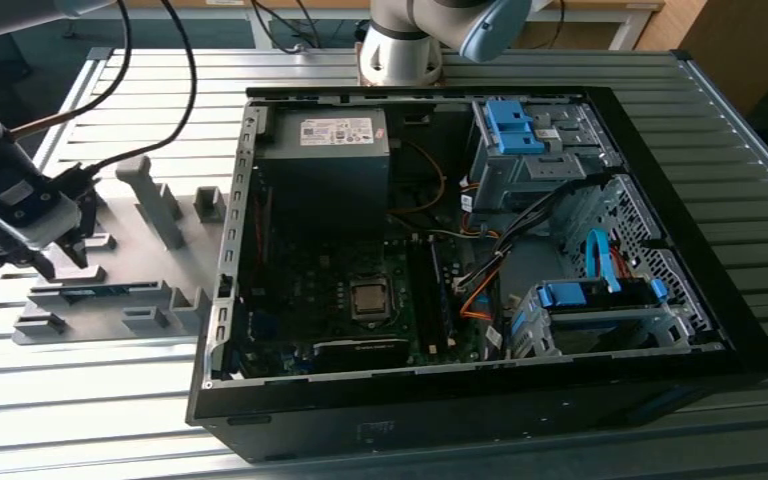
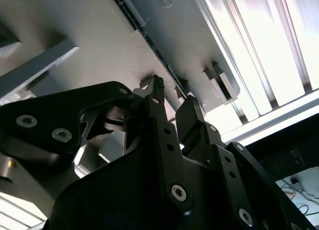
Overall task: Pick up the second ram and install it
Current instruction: 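Pick up the second ram and move it above second insertion slot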
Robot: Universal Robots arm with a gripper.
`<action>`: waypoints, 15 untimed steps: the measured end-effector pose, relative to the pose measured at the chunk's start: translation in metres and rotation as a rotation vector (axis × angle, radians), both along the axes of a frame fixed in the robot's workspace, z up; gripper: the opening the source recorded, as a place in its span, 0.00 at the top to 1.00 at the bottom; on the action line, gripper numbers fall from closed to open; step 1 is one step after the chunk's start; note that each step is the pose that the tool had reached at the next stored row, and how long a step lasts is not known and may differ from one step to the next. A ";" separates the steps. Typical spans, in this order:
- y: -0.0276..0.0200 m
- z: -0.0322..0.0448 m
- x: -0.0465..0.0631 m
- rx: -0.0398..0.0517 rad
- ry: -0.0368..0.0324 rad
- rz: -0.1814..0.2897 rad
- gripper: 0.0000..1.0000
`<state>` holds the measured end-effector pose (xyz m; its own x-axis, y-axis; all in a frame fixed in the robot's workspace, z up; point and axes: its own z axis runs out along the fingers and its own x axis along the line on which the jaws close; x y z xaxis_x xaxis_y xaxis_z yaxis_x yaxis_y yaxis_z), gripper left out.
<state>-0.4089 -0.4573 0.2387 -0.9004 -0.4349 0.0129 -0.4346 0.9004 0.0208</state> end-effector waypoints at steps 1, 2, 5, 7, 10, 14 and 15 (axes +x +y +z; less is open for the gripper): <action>0.0000 0.0000 0.000 -0.0001 0.0001 0.018 0.63; 0.0000 -0.0002 0.000 0.0000 0.0000 0.036 0.63; 0.0000 -0.0004 0.000 0.0000 0.0001 0.091 0.63; 0.0000 -0.0006 0.000 0.0000 0.0000 0.127 0.63; 0.0000 -0.0010 0.000 0.0000 0.0000 0.181 0.63; 0.0000 -0.0018 0.000 0.0000 0.0000 0.256 0.63; 0.0000 -0.0019 0.000 0.0000 0.0001 0.274 0.63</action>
